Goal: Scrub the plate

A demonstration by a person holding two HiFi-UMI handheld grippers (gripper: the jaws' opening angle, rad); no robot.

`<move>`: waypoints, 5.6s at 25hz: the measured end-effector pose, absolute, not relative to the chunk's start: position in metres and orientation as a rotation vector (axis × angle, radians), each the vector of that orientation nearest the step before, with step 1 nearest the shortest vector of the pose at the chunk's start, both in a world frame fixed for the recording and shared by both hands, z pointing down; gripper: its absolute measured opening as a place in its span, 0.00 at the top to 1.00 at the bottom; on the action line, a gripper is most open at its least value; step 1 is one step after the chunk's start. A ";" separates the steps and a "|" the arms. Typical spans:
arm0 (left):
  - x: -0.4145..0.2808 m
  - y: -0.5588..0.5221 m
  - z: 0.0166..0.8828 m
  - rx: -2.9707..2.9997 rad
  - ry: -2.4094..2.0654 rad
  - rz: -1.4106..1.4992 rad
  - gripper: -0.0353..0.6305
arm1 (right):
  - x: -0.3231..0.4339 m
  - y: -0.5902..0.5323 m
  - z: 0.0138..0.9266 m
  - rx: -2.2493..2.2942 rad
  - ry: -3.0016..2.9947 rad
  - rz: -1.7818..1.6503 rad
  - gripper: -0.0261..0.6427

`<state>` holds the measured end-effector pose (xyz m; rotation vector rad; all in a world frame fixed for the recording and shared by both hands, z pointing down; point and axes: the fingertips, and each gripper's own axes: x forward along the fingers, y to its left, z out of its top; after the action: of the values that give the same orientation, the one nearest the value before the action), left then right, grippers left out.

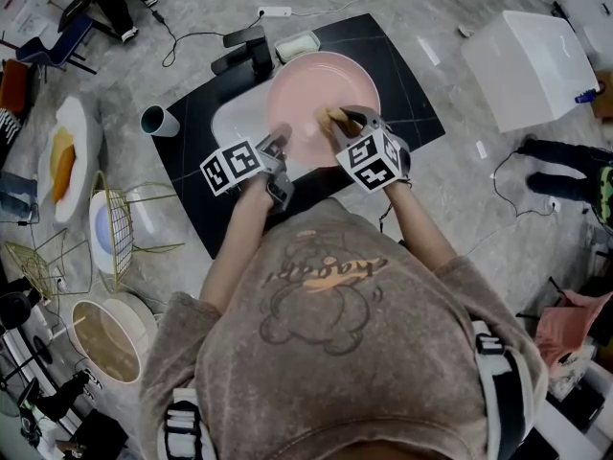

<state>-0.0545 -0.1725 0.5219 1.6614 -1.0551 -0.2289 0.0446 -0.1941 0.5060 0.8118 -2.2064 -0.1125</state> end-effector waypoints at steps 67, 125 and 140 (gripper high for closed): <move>-0.064 -0.165 0.531 1.585 -1.059 -0.311 0.86 | 0.051 -0.181 0.523 0.661 -2.121 -0.202 0.83; -0.013 -0.150 0.533 1.647 -0.944 -0.187 0.86 | 0.063 -0.275 0.489 0.705 -1.890 -0.539 0.83; -0.062 -0.161 0.536 1.551 -1.093 -0.312 0.86 | 0.085 -0.244 0.517 0.623 -1.878 -0.401 0.83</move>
<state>-0.0624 -0.1611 0.5360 1.5513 -1.0933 -0.3119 0.0854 -0.2444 0.5168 0.6227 -1.8777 -0.4009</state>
